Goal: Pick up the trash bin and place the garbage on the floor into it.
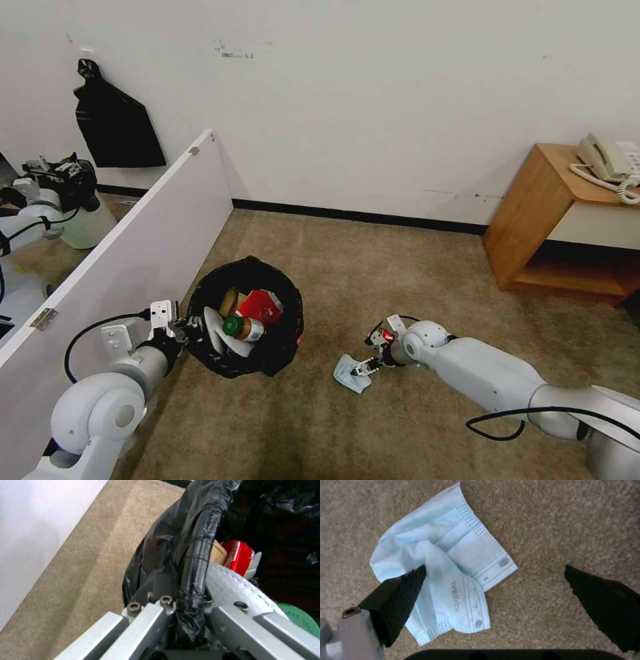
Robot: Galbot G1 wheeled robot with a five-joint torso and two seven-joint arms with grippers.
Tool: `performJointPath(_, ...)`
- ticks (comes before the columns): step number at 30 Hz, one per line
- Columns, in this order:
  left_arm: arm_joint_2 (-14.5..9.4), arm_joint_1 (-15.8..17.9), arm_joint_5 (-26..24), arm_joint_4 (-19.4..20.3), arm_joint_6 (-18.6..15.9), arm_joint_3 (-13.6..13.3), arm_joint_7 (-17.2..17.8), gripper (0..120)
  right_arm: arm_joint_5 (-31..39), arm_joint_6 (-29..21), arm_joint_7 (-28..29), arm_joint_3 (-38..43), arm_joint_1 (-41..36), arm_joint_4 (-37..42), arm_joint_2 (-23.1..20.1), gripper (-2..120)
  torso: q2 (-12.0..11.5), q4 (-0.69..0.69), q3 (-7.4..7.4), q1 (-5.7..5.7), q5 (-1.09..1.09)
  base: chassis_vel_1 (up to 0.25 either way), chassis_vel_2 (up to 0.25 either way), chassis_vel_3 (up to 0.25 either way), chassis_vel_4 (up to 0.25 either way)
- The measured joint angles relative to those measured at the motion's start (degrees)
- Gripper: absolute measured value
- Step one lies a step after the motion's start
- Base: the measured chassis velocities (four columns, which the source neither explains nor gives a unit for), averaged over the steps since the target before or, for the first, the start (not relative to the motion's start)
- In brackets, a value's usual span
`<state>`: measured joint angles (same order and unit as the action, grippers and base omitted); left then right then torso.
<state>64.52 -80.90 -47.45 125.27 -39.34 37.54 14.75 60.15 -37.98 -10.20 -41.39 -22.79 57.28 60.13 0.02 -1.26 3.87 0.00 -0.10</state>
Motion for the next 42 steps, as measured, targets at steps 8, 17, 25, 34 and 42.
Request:
performJointPath(8, 0.1, -0.4, 0.2, 0.0, 0.1, 0.3, -0.3, 0, -0.2, 0.1, 0.3, -0.4, 0.1, -0.6, 1.3, 100, 0.0, 0.0, -0.01, 0.0, 0.0, 0.0, 0.0, 0.0, 0.0)
performJointPath(17, 0.0, -0.4, 0.1, 0.2, 0.3, 0.5, -0.6, 0, 0.0, -0.1, 1.7, -1.2, 0.1, -0.2, 2.4, 100, 0.0, 0.01, 0.01, -0.01, 0.02, 0.0, 0.0, 0.0, 0.0)
performJointPath(25, -0.2, -0.3, 0.0, 0.3, 0.4, 0.6, -0.7, 0, 2.2, -0.3, 3.2, -2.2, -0.3, 2.0, 2.9, 93, 0.0, 0.17, 0.03, 0.0, 0.11, 0.0, 0.0, 0.0, 0.0)
performJointPath(34, -0.2, -0.2, -0.2, 0.5, 0.5, 0.5, -0.7, 0, 8.4, -2.4, 9.5, -3.5, -0.4, 7.2, 1.7, 64, 0.0, 0.11, 0.05, 0.0, 0.15, 0.0, 0.0, 0.0, 0.0)
performJointPath(42, 0.0, -0.2, 0.0, 0.5, 0.5, 0.2, -0.7, 0, 10.7, -2.7, 11.7, -3.6, -0.6, 8.4, 1.6, 36, 0.0, 0.09, 0.04, 0.01, 0.12, 0.0, 0.0, 0.0, 0.0)
